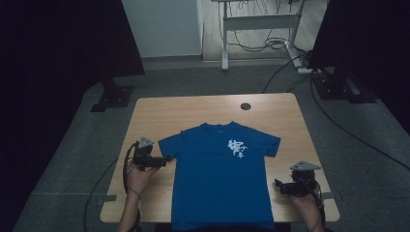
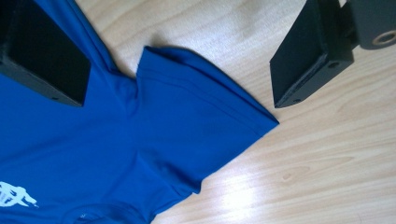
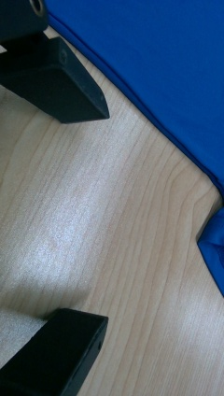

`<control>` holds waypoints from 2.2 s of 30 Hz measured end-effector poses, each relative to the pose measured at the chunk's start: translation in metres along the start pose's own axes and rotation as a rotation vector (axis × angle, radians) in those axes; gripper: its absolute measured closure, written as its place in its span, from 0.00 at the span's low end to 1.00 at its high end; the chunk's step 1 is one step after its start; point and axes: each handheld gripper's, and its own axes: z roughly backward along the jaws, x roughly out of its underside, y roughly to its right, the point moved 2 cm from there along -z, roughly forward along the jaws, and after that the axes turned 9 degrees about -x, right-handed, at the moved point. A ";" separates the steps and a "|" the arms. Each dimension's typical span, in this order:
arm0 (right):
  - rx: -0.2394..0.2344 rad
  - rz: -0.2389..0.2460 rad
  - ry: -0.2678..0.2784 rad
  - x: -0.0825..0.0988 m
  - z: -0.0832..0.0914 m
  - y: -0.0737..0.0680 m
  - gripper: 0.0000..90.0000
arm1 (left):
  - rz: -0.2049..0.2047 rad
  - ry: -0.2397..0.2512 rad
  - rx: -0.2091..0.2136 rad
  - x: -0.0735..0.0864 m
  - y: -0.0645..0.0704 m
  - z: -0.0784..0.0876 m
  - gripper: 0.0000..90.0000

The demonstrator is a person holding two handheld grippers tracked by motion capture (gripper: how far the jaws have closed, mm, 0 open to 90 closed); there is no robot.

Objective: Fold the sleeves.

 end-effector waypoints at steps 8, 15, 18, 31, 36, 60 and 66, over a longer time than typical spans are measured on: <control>0.000 0.000 0.000 0.000 0.000 0.000 0.03 | 0.013 0.005 -0.009 -0.006 -0.007 -0.009 0.06; 0.000 0.000 0.000 0.000 0.000 0.000 0.03 | 0.032 0.004 -0.018 -0.014 -0.013 -0.021 0.06; 0.000 0.000 0.000 0.000 0.000 0.000 0.03 | 0.036 0.008 -0.020 -0.018 -0.016 -0.025 0.06; 0.000 0.000 0.000 0.000 0.000 0.000 0.03 | -0.001 -0.005 -0.048 -0.030 -0.028 -0.046 0.09; 0.000 0.000 0.000 0.000 0.000 0.000 0.03 | 0.017 -0.011 -0.047 -0.031 -0.035 -0.054 0.11; 0.001 0.000 0.000 0.000 0.000 0.000 0.03 | 0.026 -0.056 -0.103 -0.009 -0.057 -0.082 0.22; 0.001 0.000 0.000 0.000 0.000 0.000 0.03 | 0.015 -0.035 -0.084 -0.008 -0.053 -0.079 0.35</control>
